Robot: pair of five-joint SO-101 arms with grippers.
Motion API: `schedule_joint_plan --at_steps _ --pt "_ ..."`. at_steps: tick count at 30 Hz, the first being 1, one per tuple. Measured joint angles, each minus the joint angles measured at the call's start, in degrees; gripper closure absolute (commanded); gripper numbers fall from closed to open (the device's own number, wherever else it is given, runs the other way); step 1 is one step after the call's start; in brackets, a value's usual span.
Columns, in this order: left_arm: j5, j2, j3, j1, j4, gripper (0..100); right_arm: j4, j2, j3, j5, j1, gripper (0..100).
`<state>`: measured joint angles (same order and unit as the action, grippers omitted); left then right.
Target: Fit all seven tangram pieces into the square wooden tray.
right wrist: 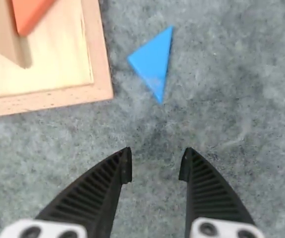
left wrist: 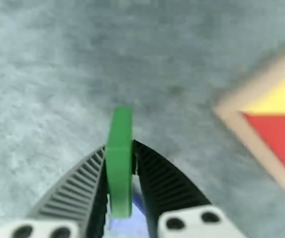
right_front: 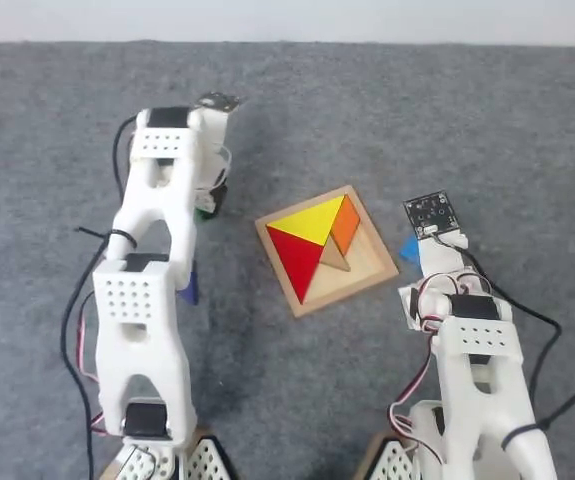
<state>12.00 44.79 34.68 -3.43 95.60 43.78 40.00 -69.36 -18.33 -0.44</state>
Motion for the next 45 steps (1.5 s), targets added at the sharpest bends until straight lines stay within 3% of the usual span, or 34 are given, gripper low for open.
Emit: schedule_joint_plan --at_steps 4,9,15,24,30,38,45 --pt "0.0 -9.23 -1.41 6.07 2.37 99 0.0 0.0 0.0 0.0 0.88 82.2" --pt "0.09 -23.91 -18.02 19.52 2.02 99 0.0 0.09 0.0 0.0 5.19 82.2" --pt "0.35 -30.07 -36.31 30.95 -7.74 99 0.0 0.09 0.0 0.0 9.32 82.2" --pt "-1.58 -24.7 -38.42 37.89 -14.68 99 0.0 0.09 0.0 0.0 9.23 82.2" --pt "-4.04 -20.31 -35.78 38.24 -15.03 98 0.0 0.09 0.0 0.0 9.14 82.2" --pt "-7.56 -19.69 -34.29 38.24 -15.03 86 0.0 0.09 0.0 0.0 9.14 82.2" --pt "-8.09 -19.34 -29.1 37.98 -12.4 86 0.0 0.09 0.0 0.0 9.05 82.2"
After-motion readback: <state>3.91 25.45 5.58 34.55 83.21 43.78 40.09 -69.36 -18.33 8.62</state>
